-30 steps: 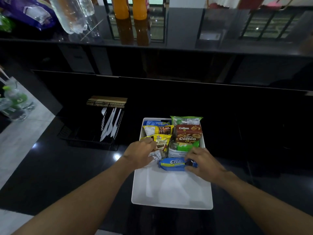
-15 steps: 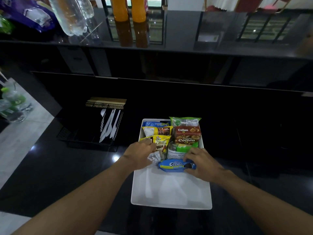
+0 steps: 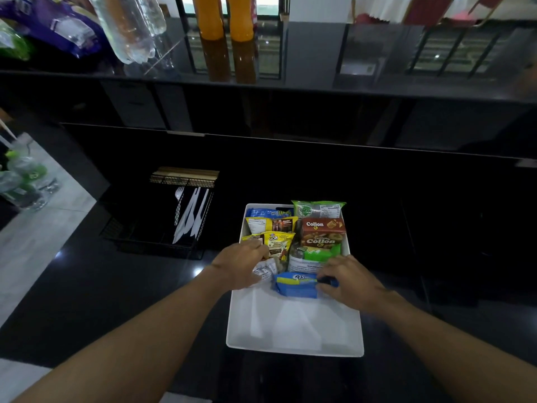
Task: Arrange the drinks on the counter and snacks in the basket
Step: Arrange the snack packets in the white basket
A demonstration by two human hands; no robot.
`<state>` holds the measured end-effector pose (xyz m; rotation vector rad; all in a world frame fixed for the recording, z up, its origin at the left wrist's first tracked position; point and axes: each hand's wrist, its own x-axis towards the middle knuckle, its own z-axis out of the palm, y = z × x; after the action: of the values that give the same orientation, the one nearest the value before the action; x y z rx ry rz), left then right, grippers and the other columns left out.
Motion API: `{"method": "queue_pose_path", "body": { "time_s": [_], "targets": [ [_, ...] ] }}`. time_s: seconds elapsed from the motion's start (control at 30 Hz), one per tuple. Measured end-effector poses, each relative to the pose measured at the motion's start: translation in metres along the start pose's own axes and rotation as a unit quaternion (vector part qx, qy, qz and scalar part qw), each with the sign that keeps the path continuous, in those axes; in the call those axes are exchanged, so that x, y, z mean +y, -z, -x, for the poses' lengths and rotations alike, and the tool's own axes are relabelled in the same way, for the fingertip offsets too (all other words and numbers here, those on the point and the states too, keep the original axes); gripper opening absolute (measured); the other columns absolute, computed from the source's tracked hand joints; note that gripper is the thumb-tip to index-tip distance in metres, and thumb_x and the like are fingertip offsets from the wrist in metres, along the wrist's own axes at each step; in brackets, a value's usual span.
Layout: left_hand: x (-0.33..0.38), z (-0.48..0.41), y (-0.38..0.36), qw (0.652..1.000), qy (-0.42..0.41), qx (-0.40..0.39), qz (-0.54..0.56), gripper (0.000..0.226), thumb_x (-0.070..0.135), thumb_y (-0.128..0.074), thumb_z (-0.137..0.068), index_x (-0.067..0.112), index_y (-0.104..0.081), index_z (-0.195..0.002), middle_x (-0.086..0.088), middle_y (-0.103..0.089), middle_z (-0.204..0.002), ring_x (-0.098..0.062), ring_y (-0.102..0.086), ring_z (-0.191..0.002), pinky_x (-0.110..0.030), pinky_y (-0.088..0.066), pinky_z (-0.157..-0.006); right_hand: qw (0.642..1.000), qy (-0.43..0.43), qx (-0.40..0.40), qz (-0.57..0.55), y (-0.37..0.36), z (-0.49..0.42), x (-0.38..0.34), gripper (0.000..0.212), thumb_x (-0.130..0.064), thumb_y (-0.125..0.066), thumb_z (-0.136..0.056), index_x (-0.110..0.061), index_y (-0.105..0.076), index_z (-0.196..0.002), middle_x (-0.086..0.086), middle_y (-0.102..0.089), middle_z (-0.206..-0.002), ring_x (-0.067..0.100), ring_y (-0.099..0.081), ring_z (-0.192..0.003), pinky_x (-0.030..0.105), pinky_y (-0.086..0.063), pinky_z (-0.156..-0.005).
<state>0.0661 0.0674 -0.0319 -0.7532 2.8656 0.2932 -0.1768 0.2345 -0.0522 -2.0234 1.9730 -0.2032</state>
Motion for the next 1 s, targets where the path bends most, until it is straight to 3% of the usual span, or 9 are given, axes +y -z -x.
{"method": "queue_pose_path", "body": {
  "time_s": [0.27, 0.63, 0.83, 1.0],
  "targets": [
    [0.001, 0.002, -0.001, 1.0, -0.003, 0.01, 0.001, 0.05, 0.033, -0.073, -0.085, 0.021, -0.051, -0.128, 0.0, -0.055, -0.129, -0.019, -0.053, -0.115, -0.032, -0.046, -0.09, 1.0, -0.013, 0.014, -0.009, -0.003, 0.007, -0.002, 0.028, -0.05, -0.065, -0.09, -0.028, -0.069, -0.107, -0.013, -0.059, -0.104, 0.008, -0.051, -0.101, 0.026, -0.038, -0.093],
    [0.002, 0.0, 0.01, 1.0, -0.011, 0.008, -0.016, 0.049, 0.033, -0.069, -0.086, 0.018, -0.052, -0.129, -0.002, -0.055, -0.128, -0.021, -0.052, -0.116, -0.033, -0.044, -0.088, 1.0, -0.017, 0.001, -0.006, 0.006, 0.006, -0.008, 0.038, -0.05, -0.066, -0.089, -0.026, -0.066, -0.117, -0.009, -0.06, -0.113, 0.01, -0.052, -0.106, 0.026, -0.041, -0.094],
    [0.003, 0.0, 0.016, 1.0, -0.002, 0.009, -0.015, 0.049, 0.033, -0.066, -0.089, 0.018, -0.05, -0.133, -0.002, -0.055, -0.13, -0.021, -0.052, -0.116, -0.036, -0.046, -0.092, 0.999, -0.034, 0.012, -0.009, 0.009, 0.006, -0.01, 0.046, -0.058, -0.062, -0.089, -0.025, -0.064, -0.121, -0.009, -0.059, -0.119, 0.011, -0.053, -0.111, 0.026, -0.042, -0.096],
    [0.002, 0.001, 0.024, 0.998, 0.014, 0.057, -0.009, 0.043, 0.038, -0.059, -0.093, 0.018, -0.054, -0.131, -0.001, -0.055, -0.126, -0.021, -0.052, -0.114, -0.036, -0.042, -0.092, 0.999, -0.039, 0.036, 0.006, 0.019, -0.005, -0.017, 0.057, -0.064, -0.051, -0.093, -0.024, -0.057, -0.133, -0.007, -0.058, -0.127, 0.012, -0.052, -0.118, 0.029, -0.042, -0.1]
  ]
}}
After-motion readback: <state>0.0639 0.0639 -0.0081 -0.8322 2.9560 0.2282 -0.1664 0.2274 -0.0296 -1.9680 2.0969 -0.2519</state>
